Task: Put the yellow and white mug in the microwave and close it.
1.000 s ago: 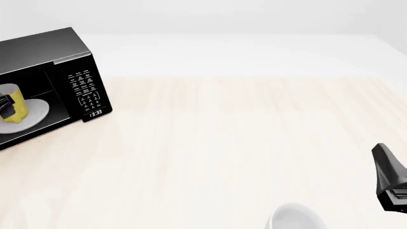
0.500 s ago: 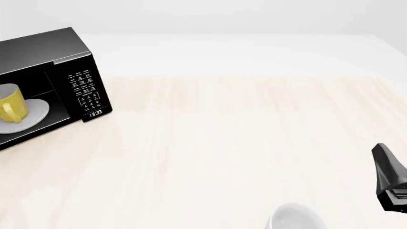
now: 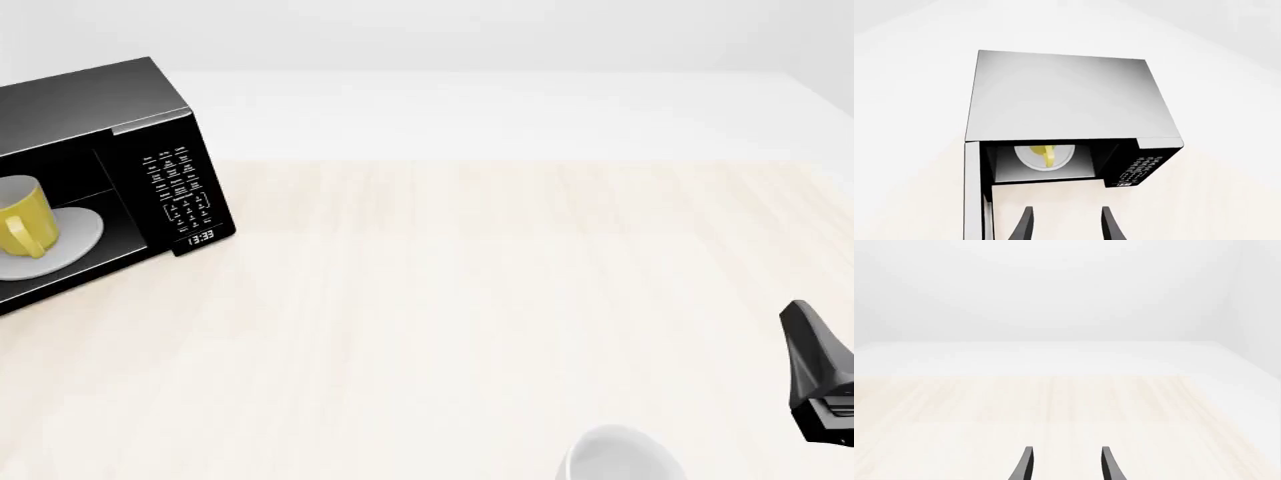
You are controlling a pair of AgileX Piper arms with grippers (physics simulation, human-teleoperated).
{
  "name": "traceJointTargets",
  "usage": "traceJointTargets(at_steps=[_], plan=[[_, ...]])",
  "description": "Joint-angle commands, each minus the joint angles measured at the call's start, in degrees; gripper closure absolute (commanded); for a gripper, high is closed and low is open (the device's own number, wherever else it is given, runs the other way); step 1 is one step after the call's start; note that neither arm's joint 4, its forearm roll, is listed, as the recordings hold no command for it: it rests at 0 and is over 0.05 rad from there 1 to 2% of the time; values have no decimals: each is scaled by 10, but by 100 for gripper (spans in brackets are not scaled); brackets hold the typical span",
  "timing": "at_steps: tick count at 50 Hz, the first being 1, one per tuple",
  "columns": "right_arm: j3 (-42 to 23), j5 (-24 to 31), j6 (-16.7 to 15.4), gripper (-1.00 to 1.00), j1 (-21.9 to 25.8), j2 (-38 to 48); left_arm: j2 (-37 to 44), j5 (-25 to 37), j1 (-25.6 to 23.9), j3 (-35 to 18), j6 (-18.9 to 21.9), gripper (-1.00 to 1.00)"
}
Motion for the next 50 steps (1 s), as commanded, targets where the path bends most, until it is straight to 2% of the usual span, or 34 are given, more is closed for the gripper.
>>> traceJointTargets(at_steps=[1, 15, 25, 40, 50], plan=[[0, 0, 0, -100, 0, 0, -37, 62, 8, -54, -13, -100], [0, 0, 0, -100, 0, 0, -61, 110, 49, -95, -12, -100], [0, 0, 0, -100, 0, 0, -69, 134, 104, -125, 3, -100], [0, 0, 0, -100, 0, 1, -71, 147, 150, -124, 0, -100], [0, 0, 0, -100, 0, 0, -79, 161, 179, -133, -18, -100]])
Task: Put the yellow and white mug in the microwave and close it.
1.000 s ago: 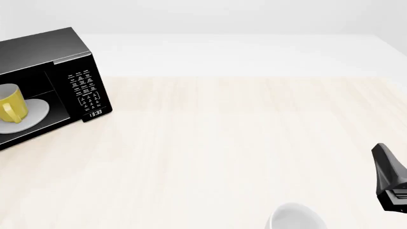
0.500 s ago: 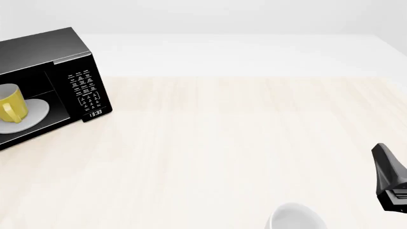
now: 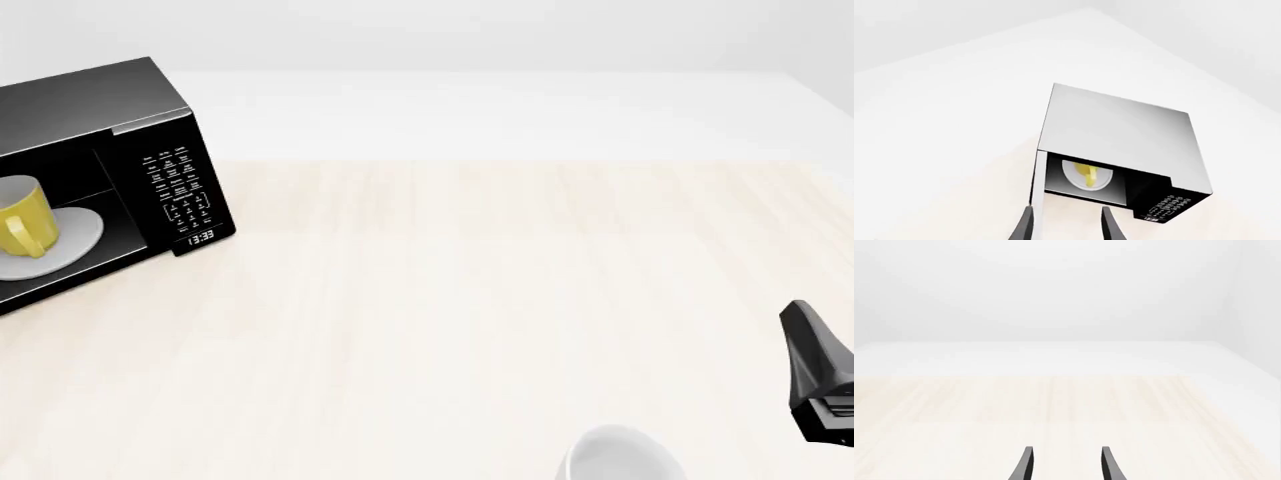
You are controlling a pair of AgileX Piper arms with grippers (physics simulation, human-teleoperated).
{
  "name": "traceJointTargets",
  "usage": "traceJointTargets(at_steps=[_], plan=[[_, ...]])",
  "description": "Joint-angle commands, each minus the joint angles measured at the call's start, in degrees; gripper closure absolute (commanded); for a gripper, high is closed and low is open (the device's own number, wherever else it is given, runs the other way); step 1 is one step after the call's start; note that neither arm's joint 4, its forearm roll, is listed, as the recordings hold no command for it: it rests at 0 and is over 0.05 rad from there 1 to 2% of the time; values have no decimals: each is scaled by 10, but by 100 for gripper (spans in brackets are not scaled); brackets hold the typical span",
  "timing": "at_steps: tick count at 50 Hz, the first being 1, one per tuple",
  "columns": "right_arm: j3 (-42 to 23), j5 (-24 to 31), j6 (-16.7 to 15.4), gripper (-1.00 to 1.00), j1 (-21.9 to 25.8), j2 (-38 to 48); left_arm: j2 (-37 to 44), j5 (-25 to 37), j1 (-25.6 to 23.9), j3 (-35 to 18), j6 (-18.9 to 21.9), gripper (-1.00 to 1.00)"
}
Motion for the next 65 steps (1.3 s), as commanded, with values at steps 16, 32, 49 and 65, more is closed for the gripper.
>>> traceJointTargets(at_steps=[16, 32, 49, 65], plan=[[0, 0, 0, -100, 0, 0, -7, 15, 87, -1, 1, -100], [0, -1, 0, -100, -1, 1, 23, 4, 137, 9, -17, -100], [0, 0, 0, -100, 0, 1, 56, -16, 187, 32, -25, -100], [0, 0, 0, -100, 0, 1, 75, -24, 241, 53, 1, -100]])
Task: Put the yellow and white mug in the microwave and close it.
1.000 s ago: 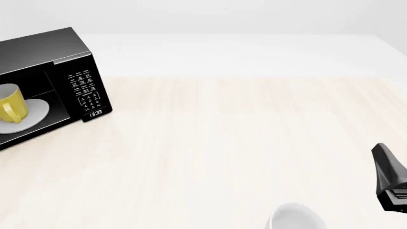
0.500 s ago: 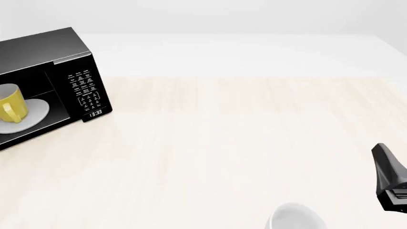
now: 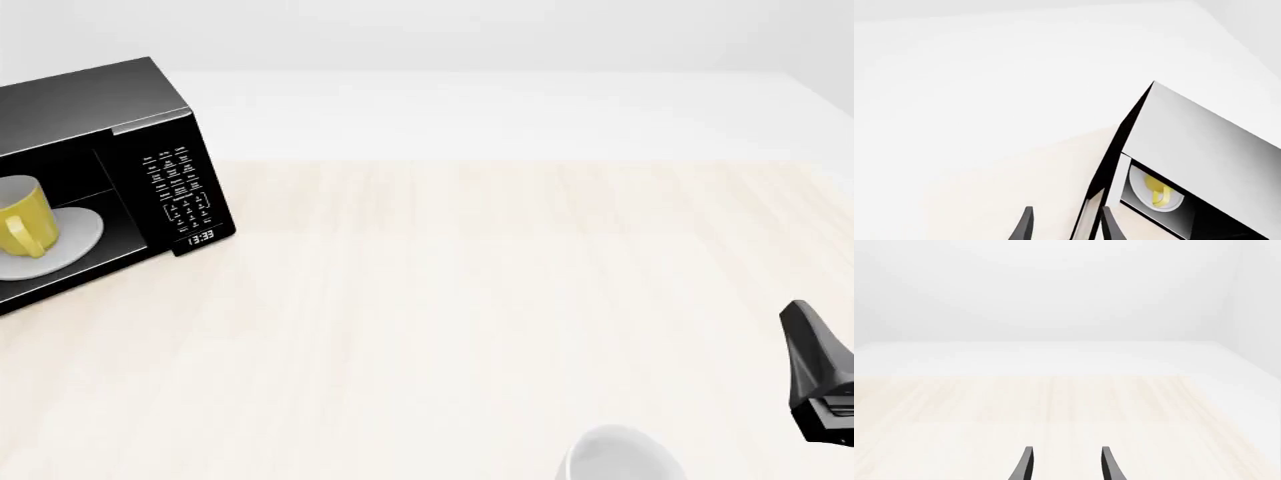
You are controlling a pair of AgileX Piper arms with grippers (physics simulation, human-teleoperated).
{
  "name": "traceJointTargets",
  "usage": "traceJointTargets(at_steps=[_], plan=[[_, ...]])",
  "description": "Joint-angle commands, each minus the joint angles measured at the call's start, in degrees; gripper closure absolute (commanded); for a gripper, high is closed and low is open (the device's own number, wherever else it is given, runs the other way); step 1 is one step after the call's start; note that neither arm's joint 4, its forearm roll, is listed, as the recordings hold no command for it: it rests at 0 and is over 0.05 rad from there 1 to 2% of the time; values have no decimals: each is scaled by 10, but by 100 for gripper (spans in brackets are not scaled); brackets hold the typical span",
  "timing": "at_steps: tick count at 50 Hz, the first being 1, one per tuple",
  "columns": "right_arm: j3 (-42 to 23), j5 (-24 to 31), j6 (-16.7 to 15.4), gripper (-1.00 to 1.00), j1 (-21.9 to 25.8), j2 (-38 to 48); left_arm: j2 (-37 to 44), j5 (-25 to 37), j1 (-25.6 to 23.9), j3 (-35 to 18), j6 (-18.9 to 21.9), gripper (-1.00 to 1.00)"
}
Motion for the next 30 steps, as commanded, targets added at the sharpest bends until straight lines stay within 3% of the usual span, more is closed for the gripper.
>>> traceJointTargets(at_steps=[1, 12, 30], plan=[[0, 0, 0, -100, 0, 0, 16, -4, 47, 12, 25, -100], [0, 0, 0, -100, 0, 0, 16, -13, 89, 15, 67, -100], [0, 0, 0, -100, 0, 0, 32, -58, 112, 61, 129, -100]])
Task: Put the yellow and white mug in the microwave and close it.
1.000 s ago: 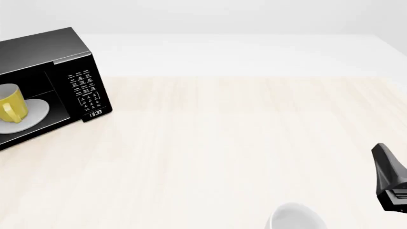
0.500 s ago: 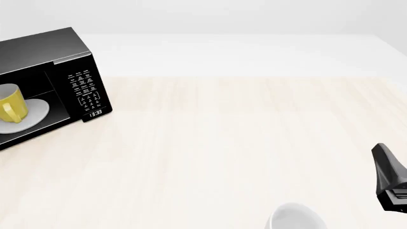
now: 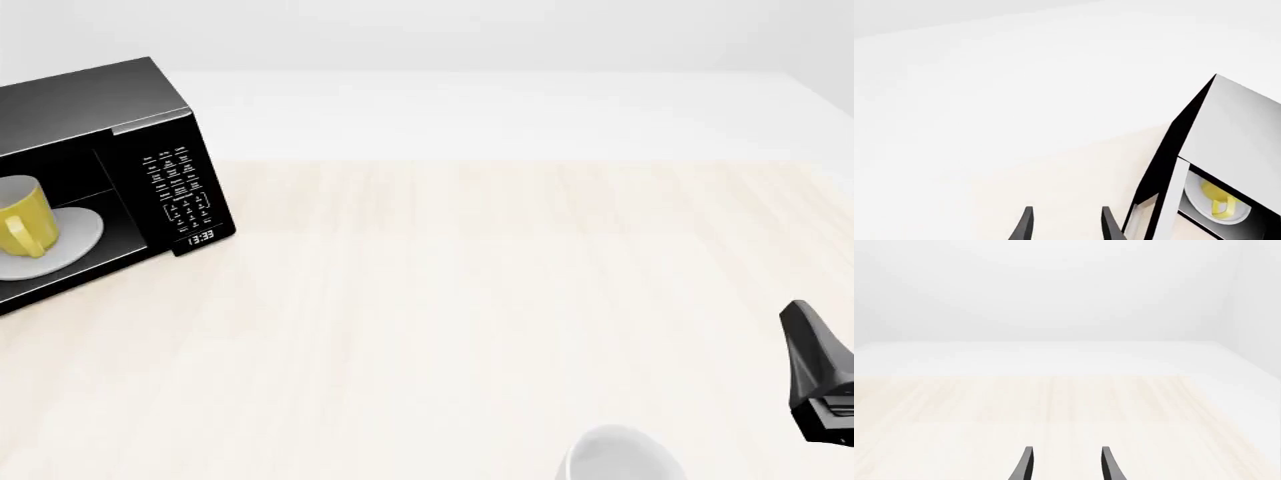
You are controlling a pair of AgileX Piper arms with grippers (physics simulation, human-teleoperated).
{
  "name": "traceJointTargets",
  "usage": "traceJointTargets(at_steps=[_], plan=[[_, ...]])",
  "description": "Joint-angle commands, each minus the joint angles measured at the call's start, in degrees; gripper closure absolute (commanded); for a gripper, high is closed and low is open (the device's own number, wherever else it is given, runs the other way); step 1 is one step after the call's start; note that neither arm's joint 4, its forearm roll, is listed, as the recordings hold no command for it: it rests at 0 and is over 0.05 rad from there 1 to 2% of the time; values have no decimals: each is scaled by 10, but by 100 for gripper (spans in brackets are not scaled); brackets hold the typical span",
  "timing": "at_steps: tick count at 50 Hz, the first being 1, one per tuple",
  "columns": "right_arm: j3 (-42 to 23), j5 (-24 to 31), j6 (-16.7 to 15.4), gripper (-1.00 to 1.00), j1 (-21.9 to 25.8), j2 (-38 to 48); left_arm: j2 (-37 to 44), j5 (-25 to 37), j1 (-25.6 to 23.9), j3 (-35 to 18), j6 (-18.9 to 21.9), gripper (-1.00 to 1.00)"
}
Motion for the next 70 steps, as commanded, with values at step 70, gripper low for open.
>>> traceJointTargets(at_steps=[70], plan=[[0, -1, 0, -100, -1, 2, 75, -100, 51, 118, 129, -100]])
